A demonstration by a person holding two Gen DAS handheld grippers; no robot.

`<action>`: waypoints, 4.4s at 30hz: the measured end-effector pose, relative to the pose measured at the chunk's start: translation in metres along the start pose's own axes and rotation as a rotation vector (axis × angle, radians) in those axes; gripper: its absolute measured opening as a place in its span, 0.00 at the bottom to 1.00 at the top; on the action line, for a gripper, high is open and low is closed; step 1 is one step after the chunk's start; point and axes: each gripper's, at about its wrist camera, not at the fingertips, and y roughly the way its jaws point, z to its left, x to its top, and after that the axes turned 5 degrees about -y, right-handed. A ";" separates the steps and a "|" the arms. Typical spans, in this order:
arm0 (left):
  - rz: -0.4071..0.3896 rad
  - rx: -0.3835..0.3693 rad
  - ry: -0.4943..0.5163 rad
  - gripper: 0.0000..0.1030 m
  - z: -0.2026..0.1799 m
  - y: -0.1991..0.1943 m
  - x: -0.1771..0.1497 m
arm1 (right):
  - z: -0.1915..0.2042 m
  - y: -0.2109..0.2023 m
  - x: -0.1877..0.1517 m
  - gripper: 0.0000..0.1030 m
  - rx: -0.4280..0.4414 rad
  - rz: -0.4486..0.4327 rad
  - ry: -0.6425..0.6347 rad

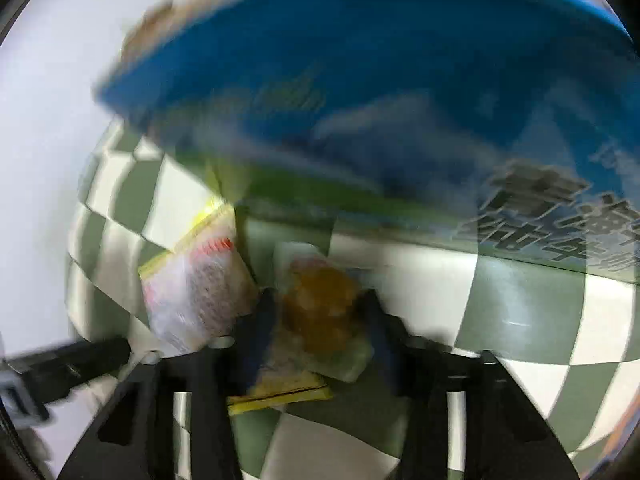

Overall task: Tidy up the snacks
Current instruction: 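Move both tools down toward the yellow-edged bag and the round egg snack, then grasp the yellow-edged clear bag with the left tool while the right tool grasps the egg snack, then carry both snacks into the box and open both tools to release them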

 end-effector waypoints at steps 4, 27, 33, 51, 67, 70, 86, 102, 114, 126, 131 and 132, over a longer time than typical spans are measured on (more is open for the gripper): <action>0.047 -0.045 0.001 0.90 -0.021 0.020 0.001 | -0.004 -0.010 -0.018 0.40 -0.045 -0.009 -0.035; 0.081 0.053 0.412 0.42 -0.073 0.073 -0.064 | -0.077 -0.049 -0.114 0.40 -0.002 0.145 0.056; 0.079 0.078 0.384 0.43 -0.082 0.104 -0.059 | -0.083 -0.039 -0.132 0.40 0.010 0.153 0.102; 0.022 0.095 0.428 0.39 -0.083 0.098 -0.086 | -0.060 -0.004 -0.111 0.41 -0.055 0.133 0.105; -0.154 -0.182 0.608 0.38 -0.188 -0.069 -0.071 | -0.086 -0.164 -0.056 0.40 0.079 -0.178 0.127; -0.193 -0.169 0.632 0.38 -0.221 -0.096 -0.035 | -0.100 -0.192 -0.021 0.40 0.073 -0.240 0.128; -0.080 0.119 0.624 0.40 -0.313 -0.005 0.137 | -0.211 -0.121 0.149 0.41 -0.036 -0.076 0.214; -0.083 0.110 0.585 0.92 -0.305 0.009 0.129 | -0.216 -0.081 0.163 0.94 -0.123 0.032 0.231; -0.150 0.080 0.559 0.92 -0.283 -0.016 0.095 | -0.202 -0.101 0.148 0.95 -0.189 -0.012 0.200; -0.308 0.021 0.584 0.92 -0.264 -0.082 0.039 | -0.176 -0.158 0.114 0.97 -0.248 -0.143 0.153; -0.366 -0.017 0.581 0.92 -0.249 -0.111 0.013 | -0.161 -0.192 0.092 0.97 -0.260 -0.211 0.138; -0.381 -0.022 0.581 0.92 -0.246 -0.117 0.008 | -0.158 -0.199 0.087 0.97 -0.261 -0.225 0.135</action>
